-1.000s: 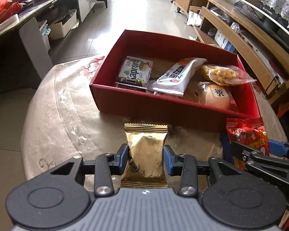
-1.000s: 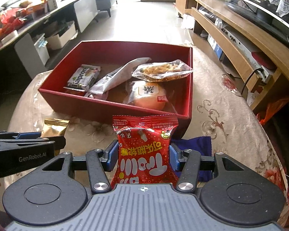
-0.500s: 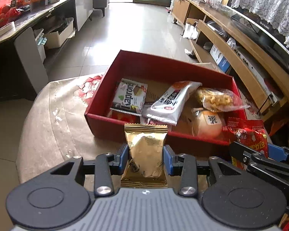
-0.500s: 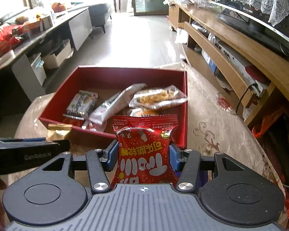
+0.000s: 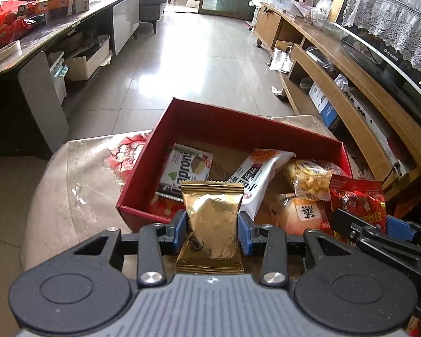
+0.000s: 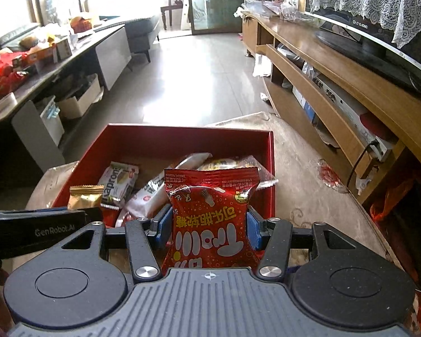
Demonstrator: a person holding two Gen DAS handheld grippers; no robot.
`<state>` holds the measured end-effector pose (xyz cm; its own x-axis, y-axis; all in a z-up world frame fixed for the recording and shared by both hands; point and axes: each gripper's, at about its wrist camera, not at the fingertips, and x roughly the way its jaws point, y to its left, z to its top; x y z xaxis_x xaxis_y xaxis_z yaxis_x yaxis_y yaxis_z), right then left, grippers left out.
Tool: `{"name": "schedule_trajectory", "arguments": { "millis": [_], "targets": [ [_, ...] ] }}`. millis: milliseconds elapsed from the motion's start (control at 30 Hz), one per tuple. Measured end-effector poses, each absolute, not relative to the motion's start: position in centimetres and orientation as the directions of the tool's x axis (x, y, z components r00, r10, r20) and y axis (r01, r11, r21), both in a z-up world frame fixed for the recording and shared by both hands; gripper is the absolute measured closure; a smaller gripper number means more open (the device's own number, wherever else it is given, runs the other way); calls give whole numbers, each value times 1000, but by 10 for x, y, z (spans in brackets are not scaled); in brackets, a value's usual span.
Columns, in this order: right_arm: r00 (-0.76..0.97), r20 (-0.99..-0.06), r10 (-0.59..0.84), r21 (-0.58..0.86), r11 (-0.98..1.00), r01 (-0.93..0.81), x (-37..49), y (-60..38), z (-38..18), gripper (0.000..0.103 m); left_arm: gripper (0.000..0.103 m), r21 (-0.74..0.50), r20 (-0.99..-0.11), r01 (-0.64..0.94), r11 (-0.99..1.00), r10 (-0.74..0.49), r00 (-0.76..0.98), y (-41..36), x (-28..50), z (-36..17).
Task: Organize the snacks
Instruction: 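Carry the gold packet and Trolli bag with both tools over the red box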
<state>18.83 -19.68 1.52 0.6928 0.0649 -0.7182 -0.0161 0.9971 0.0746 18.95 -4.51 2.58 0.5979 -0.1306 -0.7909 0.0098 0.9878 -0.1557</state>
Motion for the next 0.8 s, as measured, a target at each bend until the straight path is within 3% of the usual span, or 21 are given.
{"name": "schedule_trajectory", "arguments": {
  "millis": [800],
  "targets": [
    [680,-730,69,79,997,-16,218,-196,5,43,65,-129,-783,-4,992,-100,614,-52,224,26]
  ]
}}
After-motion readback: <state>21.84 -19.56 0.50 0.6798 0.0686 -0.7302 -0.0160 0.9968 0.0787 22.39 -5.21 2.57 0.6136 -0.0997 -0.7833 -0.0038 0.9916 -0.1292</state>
